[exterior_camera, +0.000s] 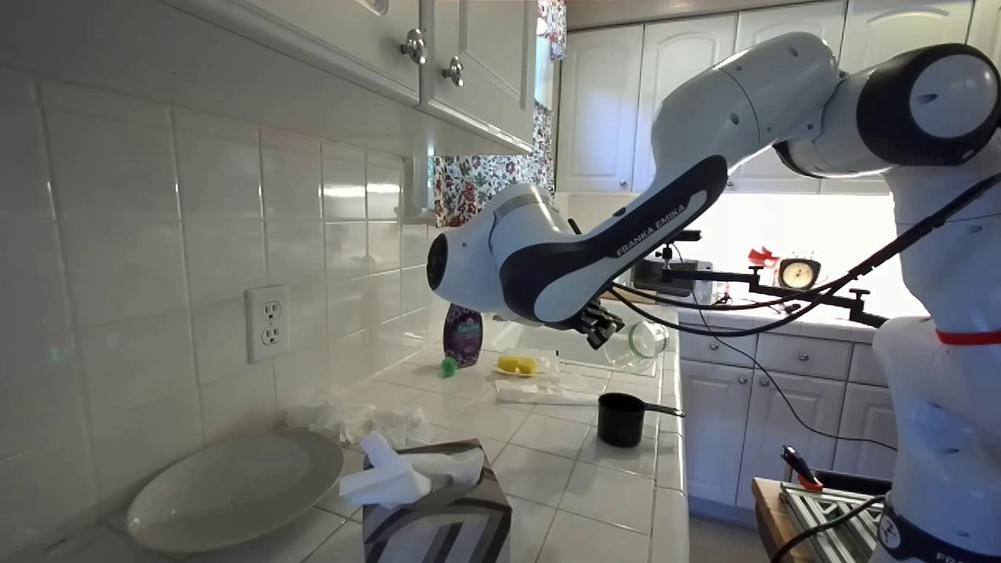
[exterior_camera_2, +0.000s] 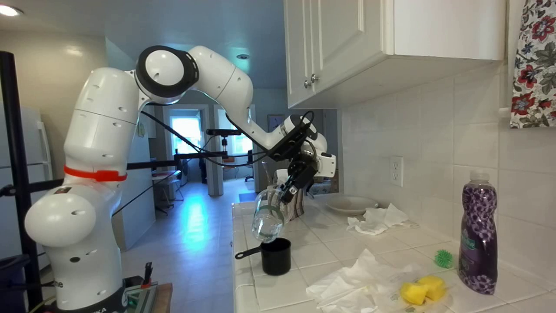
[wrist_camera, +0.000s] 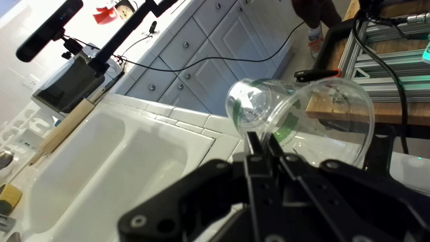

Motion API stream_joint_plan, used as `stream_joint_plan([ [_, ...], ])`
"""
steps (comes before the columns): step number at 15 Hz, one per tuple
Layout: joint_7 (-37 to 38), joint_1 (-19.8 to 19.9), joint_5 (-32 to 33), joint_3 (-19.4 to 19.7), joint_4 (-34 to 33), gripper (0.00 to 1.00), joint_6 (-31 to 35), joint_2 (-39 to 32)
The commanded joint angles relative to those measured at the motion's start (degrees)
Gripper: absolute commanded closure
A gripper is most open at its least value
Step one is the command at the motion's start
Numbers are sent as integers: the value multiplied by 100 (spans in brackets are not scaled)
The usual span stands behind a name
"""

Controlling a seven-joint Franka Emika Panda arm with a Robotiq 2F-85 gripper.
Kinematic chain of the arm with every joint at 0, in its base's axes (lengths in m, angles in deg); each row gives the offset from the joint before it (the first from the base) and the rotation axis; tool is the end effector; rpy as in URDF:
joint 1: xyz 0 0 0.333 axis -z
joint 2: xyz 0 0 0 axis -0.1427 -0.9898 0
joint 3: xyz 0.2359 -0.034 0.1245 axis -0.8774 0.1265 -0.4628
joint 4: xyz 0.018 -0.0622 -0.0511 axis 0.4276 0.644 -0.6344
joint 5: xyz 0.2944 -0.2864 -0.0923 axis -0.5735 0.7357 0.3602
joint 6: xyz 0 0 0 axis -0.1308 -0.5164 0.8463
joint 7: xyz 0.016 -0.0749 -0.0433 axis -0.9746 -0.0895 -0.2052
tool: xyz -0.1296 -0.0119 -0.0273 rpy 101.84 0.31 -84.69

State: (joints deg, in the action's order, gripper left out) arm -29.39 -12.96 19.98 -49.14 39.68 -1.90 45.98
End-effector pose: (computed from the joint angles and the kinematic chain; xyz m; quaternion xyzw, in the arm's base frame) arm 0.5186 -0.0337 0.3158 0.8185 0.0708 -0.4201 0.3854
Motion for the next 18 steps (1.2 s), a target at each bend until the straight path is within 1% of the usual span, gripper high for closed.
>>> stream_joint_plan([
  [1,3,-23,108,-35,-182,98,-134,-94],
  [11,13,8,106,-48,-62,98,-4,58],
  [18,84,15,286,-63,153,98,515,336],
])
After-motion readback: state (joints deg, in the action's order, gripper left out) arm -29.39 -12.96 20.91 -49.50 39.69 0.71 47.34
